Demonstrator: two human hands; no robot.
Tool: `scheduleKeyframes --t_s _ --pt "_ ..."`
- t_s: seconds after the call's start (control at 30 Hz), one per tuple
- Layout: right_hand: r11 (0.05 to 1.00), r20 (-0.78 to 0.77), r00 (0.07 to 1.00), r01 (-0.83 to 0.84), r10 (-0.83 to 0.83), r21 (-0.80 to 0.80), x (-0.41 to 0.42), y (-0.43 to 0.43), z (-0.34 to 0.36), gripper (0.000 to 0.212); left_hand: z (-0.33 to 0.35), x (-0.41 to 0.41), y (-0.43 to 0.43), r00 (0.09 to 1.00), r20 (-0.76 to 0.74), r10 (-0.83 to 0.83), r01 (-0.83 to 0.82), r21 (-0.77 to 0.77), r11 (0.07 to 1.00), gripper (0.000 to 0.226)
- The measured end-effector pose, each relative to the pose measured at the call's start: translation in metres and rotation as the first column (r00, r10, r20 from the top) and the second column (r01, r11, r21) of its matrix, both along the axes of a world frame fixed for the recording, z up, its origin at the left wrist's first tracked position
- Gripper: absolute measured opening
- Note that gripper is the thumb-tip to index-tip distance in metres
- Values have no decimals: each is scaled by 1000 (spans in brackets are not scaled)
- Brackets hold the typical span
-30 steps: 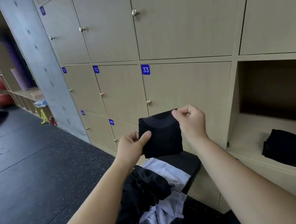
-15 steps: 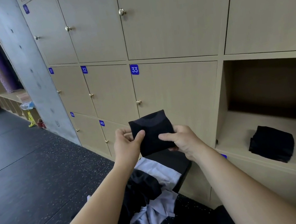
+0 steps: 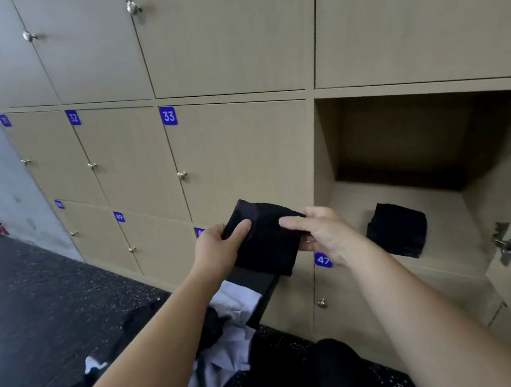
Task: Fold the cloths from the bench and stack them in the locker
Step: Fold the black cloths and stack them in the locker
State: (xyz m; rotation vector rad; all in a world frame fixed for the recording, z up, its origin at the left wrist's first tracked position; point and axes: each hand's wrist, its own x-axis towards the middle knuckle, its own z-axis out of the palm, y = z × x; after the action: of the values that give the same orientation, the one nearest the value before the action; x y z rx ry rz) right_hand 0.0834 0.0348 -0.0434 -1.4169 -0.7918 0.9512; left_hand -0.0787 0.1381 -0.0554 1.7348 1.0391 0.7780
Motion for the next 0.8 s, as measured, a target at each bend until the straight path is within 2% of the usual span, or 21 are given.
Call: scheduleKeyframes --t_s 0.07,0.2,0.3,0.4,0.57,0.67,0.8 --pt "998 -137 989 53 -49 24 6 -14 -10 12 -6 22 -11 997 72 36 -32 -51 998 37" --pt "984 -61 983 174 -175 -21 24 -39 -28 7 -22 67 -31 993 116 5 4 -79 997 35" --pt "954 5 954 299 -299 -35 52 -58 -38 7 -35 96 -41 996 62 -60 66 -107 992 44" --pt "920 81 921 387 -382 -61 80 -75 -50 1 -45 125 -47 989 35 -142 146 -156 977 38" --pt "828 216 837 539 -503 -156 135 -91 -86 25 -64 176 -54 949 -44 -311 295 -215 931 20" --pt "771 306 784 606 -540 -194 166 -98 -105 45 -73 210 -56 923 -89 -374 347 -229 910 18" --pt "709 314 721 684 -618 -175 205 -100 -115 47 -76 259 -51 923 -102 -372 349 -189 918 13"
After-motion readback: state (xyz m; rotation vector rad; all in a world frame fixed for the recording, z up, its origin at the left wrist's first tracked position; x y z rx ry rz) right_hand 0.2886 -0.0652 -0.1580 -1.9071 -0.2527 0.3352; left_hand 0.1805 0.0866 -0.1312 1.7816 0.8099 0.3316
